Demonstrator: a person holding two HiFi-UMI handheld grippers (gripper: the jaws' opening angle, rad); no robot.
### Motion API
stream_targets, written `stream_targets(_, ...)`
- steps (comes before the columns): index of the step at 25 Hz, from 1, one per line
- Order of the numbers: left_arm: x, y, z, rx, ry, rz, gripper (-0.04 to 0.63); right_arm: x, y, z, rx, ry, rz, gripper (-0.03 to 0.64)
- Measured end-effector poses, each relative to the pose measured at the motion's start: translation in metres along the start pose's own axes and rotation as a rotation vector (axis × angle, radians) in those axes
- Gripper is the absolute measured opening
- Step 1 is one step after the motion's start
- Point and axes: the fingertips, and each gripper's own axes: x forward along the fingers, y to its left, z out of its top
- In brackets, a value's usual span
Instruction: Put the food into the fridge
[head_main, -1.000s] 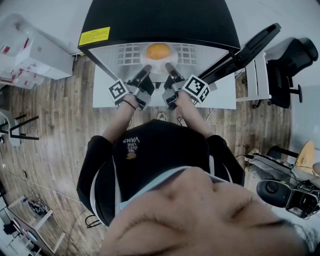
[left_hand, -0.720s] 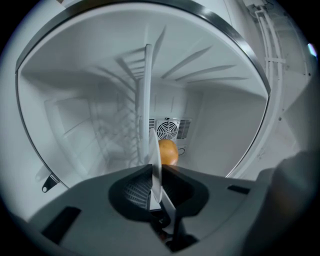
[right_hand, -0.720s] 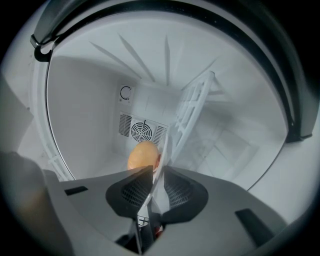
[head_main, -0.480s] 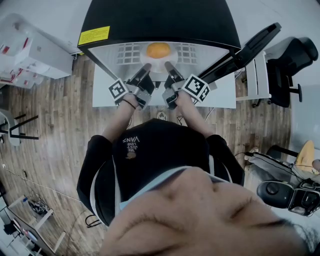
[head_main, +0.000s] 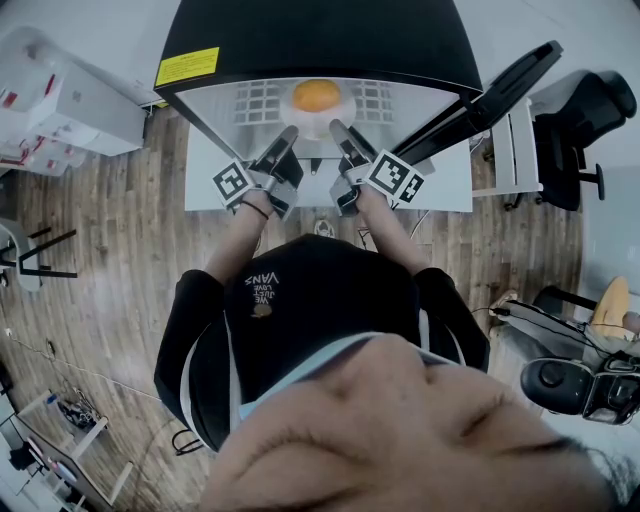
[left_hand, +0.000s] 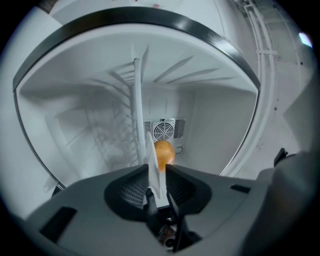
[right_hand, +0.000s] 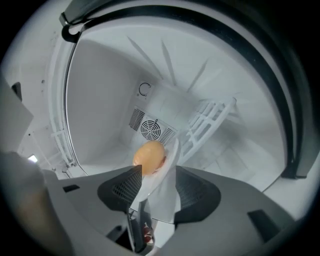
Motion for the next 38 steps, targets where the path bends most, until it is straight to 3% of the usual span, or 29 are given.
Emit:
stream_targets(13,-0.017,-0.004,-0.007,0.359,0.072,0.085,0.081,-0.023,0.003,-0.003,-0.332,0.019,-0.083,0.197)
stream_targets(21,-0.020,-0.006,-0.011,0.589,0.129,0.154,0.081,-0.030,0.006,-0.011,-0.417,0.030,-0.095,0.077)
stream_targets(27,-0.019,-0.005,-0.018,0.672,0.169,0.166,0.081,-0.032,0.007,-0.015,-0.486,0.039,-0.101,0.024)
stream_targets(38,-0.016,-0.008,-0.021,0.803,0.215,0.194,0.061,-0.027,0.006,-0.019,-0.537,0.077,-0.107,0.012)
